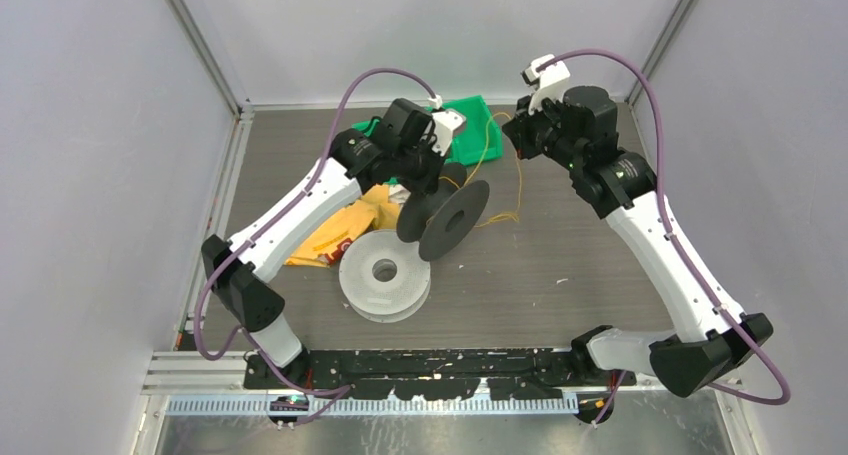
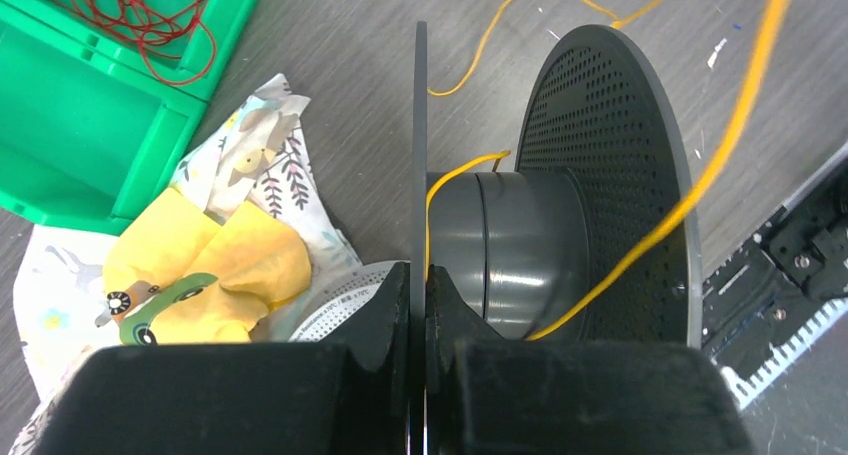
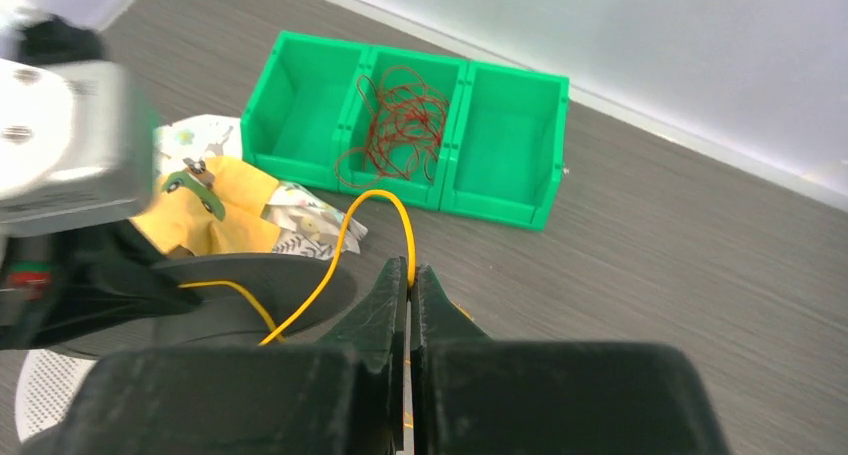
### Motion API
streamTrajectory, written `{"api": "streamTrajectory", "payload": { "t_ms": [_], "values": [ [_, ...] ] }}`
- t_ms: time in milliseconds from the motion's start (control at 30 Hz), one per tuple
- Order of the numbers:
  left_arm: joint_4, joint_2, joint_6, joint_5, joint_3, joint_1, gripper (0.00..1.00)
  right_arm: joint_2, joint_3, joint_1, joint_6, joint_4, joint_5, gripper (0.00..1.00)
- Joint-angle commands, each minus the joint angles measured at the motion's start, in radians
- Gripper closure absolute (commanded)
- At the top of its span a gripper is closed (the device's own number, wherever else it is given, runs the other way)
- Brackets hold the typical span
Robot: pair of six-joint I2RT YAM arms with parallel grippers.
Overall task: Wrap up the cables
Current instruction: Wrap the cable around the cable reel.
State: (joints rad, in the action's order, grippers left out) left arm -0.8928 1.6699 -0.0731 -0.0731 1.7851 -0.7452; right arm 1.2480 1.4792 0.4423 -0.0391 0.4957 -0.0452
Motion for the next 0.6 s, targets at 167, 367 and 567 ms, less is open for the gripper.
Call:
{"api": "streamTrajectory", "payload": {
  "t_ms": [167,367,567],
  "values": [
    [-0.04,-0.169,0.105,-0.191,0.075,0.003,0.99,-0.048,-0.136,-0.07,-0.017,-0.011,-0.209,1.0],
    [0.04,-0.241,0.005,-0.444,0.097,0.095,1.0,-0.118,-0.28,-0.07,0.022,-0.103,-0.253,1.0],
    [0.174,-0.285,-0.152,-0.539,0.068,0.209,1.0,-0.149,-0.376,-0.071,0.037,-0.156,-0.268,1.0]
  ]
}}
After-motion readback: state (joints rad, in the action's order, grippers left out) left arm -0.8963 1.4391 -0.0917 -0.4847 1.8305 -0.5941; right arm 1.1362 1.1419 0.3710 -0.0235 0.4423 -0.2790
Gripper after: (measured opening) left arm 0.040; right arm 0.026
